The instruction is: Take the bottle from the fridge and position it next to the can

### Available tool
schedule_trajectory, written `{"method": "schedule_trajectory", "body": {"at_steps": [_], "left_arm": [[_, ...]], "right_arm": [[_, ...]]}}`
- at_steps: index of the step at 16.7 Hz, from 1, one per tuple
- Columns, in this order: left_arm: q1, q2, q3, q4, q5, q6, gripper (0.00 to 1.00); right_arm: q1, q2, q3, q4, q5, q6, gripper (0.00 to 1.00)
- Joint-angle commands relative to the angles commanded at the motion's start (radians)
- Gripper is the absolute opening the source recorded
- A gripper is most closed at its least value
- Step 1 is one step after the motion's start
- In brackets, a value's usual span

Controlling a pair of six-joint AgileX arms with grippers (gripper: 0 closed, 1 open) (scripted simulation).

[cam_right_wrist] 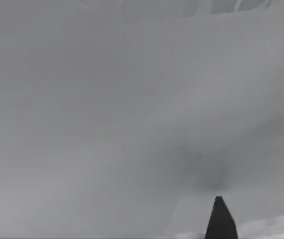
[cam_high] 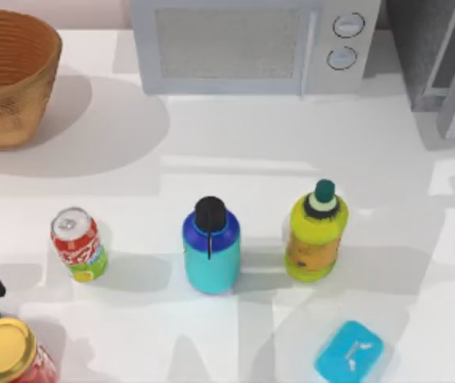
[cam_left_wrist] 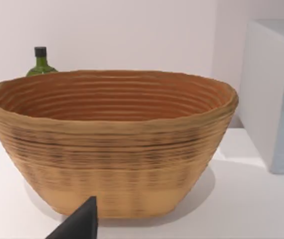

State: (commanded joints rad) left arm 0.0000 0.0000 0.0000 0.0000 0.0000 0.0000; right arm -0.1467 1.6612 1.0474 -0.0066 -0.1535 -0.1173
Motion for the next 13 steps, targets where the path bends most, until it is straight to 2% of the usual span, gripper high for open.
{"method": "schedule_trajectory", "body": {"at_steps": [4, 9, 13], "left_arm": [[0.0, 0.0, 0.0, 0.0, 0.0, 0.0, 1.0], [0.0, 0.0, 0.0, 0.0, 0.0, 0.0, 1.0], [0.0, 0.0, 0.0, 0.0, 0.0, 0.0, 1.0]], "right_arm": [[0.118, -0.042, -0.053, 0.058, 0.113, 0.1, 1.0], [0.105, -0.036, -0.055, 0.056, 0.122, 0.098, 1.0], [0.106, 0.056, 0.057, 0.037, 0.121, 0.101, 1.0]]}}
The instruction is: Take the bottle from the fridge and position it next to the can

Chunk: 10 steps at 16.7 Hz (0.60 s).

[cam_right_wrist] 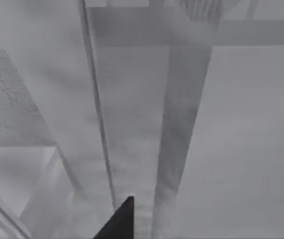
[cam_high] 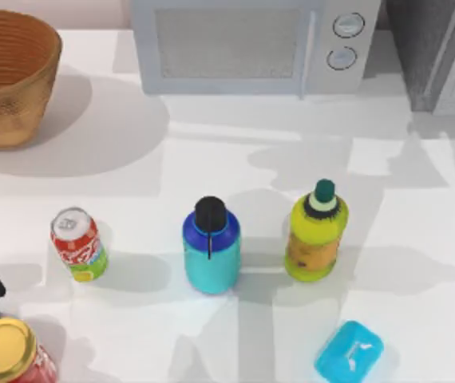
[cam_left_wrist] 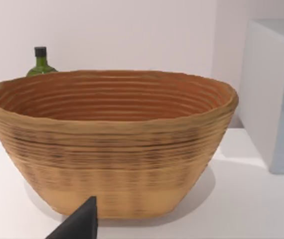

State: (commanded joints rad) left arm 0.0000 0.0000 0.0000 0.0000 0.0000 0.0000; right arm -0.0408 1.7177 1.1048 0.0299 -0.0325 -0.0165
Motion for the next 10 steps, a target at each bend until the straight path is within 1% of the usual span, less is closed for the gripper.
{"method": "schedule_trajectory", "body": {"at_steps": [6, 10], "left_arm": [[0.0, 0.0, 0.0, 0.0, 0.0, 0.0, 1.0], [0.0, 0.0, 0.0, 0.0, 0.0, 0.0, 1.0]], "right_arm": [[0.001, 0.216, 0.275, -0.057, 0.006, 0.0, 1.0], [0.001, 0.265, 0.337, -0.072, 0.008, 0.0, 1.0]]}}
